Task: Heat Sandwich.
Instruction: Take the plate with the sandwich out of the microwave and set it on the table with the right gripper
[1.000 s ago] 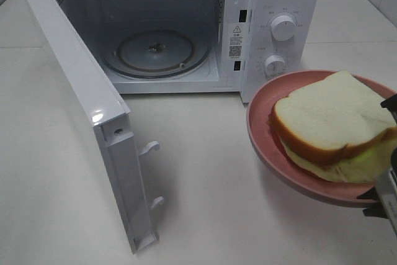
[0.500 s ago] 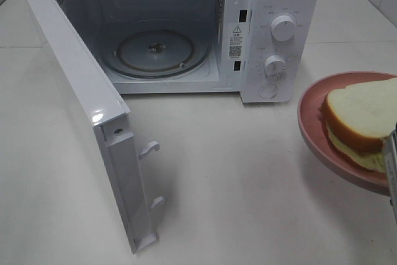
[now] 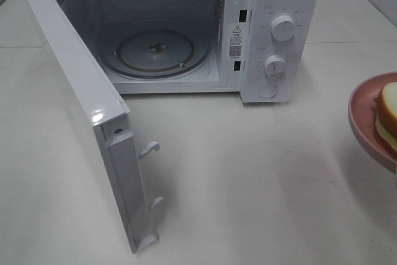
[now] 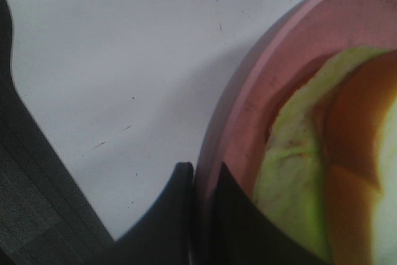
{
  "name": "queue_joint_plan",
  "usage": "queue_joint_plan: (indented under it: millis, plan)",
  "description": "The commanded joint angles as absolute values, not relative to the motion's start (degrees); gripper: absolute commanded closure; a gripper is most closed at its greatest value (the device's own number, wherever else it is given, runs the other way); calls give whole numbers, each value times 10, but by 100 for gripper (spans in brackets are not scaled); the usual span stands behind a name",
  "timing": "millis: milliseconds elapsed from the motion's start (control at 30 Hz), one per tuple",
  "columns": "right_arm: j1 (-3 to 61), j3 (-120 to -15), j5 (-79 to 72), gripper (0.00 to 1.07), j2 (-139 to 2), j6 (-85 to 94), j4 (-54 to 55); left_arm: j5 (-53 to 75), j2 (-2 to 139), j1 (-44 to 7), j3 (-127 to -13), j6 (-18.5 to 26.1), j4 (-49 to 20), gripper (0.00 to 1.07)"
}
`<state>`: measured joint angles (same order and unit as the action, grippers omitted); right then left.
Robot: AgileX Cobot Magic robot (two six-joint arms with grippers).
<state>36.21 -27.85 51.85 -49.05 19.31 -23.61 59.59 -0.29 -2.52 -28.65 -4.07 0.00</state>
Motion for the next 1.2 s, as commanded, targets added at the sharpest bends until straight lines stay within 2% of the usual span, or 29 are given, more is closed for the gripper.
queue_joint_plan:
  millis: [33,400,700,1200]
  plan:
    - [361,-281,520,107,-487,138,-269,594,-15,-24,-285,-38,-5,9]
    - [361,-319,546,107,-544,-12,-329,594,-15,-24,-285,-38,-5,9]
    - [359,-375,563,107,-662,-160,-344,594,-15,-24,-285,-38,-5,9]
    - [359,-445,575,107,-771,-260,-376,594,-15,-24,-285,-38,-5,9]
